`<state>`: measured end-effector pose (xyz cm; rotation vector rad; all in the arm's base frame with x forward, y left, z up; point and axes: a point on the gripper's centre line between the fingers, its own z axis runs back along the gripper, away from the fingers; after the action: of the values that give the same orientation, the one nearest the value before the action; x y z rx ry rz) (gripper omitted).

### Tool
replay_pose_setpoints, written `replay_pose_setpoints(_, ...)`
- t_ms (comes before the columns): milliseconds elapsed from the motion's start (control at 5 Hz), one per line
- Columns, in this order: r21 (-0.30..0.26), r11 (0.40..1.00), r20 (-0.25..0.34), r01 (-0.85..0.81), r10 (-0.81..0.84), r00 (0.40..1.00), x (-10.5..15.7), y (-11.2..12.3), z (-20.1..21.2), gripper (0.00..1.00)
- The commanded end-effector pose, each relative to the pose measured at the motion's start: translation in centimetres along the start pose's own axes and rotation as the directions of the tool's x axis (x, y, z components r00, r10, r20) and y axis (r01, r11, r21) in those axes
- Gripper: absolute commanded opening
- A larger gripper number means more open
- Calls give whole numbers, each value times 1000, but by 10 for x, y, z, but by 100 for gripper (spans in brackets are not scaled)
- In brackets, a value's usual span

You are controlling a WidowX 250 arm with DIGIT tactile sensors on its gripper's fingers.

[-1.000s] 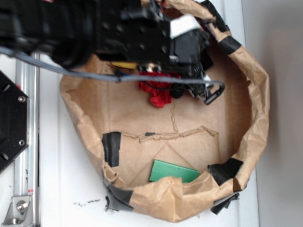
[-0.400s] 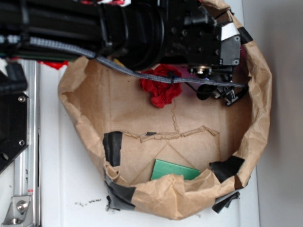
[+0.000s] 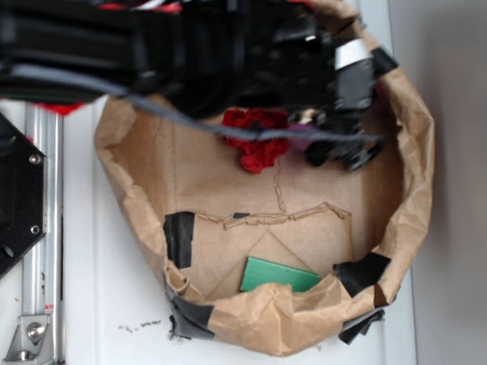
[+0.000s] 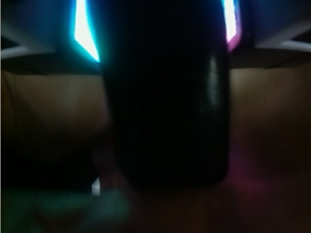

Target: Grab the black box.

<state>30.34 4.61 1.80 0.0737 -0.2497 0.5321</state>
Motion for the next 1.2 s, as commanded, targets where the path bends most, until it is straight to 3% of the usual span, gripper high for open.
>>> replay_pose_setpoints(0, -80, 985, 111, 153, -143, 983, -15, -2, 65, 0)
replay_pose_setpoints(200, -128, 973, 131, 193, -177, 976, -22, -7, 90, 0)
replay_pose_setpoints(400, -140, 933, 112, 333, -319, 941, -19, -22, 114, 0)
replay_pose_setpoints(800, -96, 897, -180, 432, -443, 879, -7, -40, 115, 0)
replay_pose_setpoints(1000, -101, 897, -191, 431, -443, 876, -5, -36, 112, 0)
